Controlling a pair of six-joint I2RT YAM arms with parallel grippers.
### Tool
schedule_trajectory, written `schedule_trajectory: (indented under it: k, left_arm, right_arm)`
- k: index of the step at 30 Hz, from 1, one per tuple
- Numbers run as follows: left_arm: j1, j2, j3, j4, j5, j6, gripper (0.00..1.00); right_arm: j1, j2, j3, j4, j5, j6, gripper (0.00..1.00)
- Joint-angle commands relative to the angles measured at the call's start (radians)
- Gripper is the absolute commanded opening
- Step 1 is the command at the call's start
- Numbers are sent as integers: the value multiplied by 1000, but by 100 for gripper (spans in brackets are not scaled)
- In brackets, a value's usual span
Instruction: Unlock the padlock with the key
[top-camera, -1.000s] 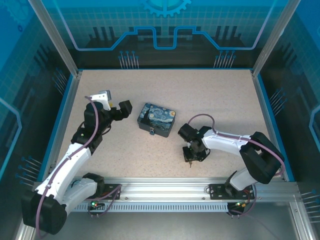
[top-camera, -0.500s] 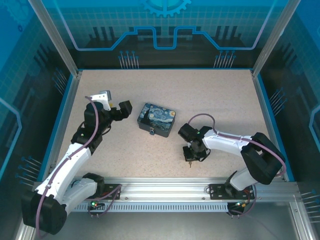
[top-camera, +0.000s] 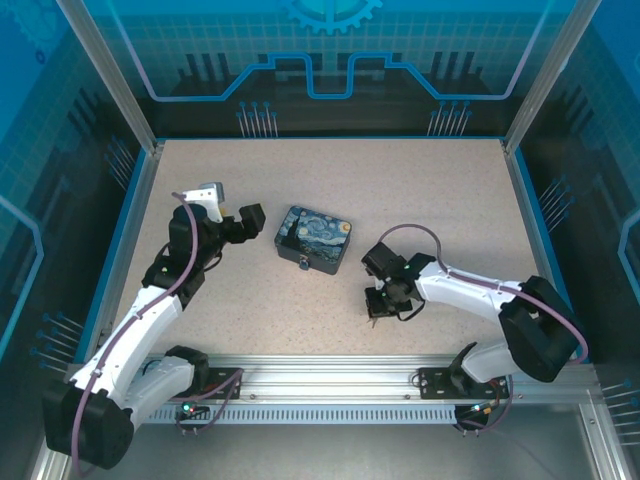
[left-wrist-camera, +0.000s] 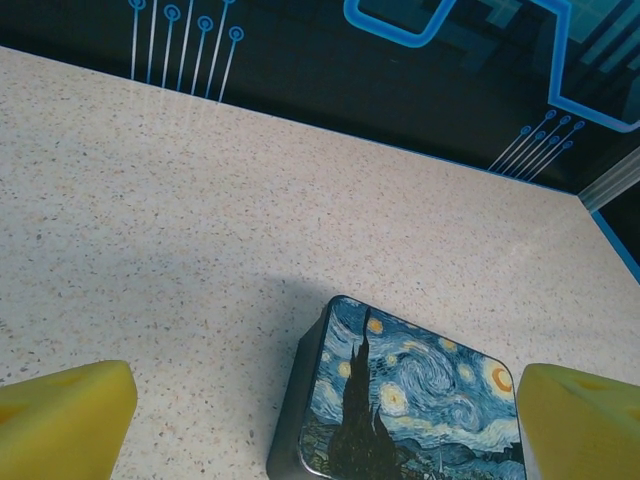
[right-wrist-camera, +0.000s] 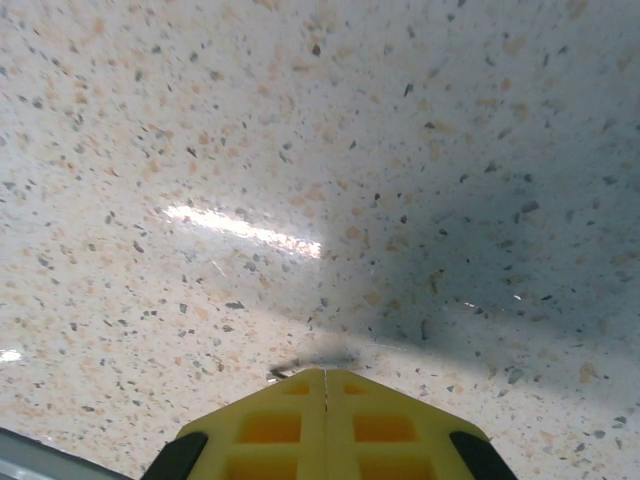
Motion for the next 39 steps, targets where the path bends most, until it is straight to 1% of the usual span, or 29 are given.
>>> schedule_trajectory:
  k: [1,4,9,11,14,17,20,26,31,39]
  left_arm:
    - [9,-20,39,-20,38,26,99]
    - [9,-24,37,-22,38,30,99]
    - [9,-24,36,-22,38,30,99]
    - [9,-24,36,-22,37,32,99]
    - [9,-24,36,-25,38,34,99]
    - [10,-24,34,-27,37,34,99]
    - [9,-24,31,-24,36,33,99]
    - [9,-24,28,-19,36,32,99]
    - [9,-26,27,-21,36,34,99]
    - [9,-29,25,-22,32,39,99]
  right_arm:
    - [-23,-30,-15,3,-27,-13,0]
    - [-27,-29,-16,-10,-10,-22,0]
    - [-28,37,-23,-16,-13,-28,0]
    - [-26,57,-24,-7,-14,-28,2]
    - [-24,69,-24,1,-14,-29,7]
    - [-23,69,-21,-9,-16,-38,17]
    - [-21,60,-17,-24,-16,-48,24]
    - [-14,44,-8,-49,-13,-57,31]
    - [0,64,0,-61,-8,-55,32]
    - [52,136,38,-69,24,-39,32]
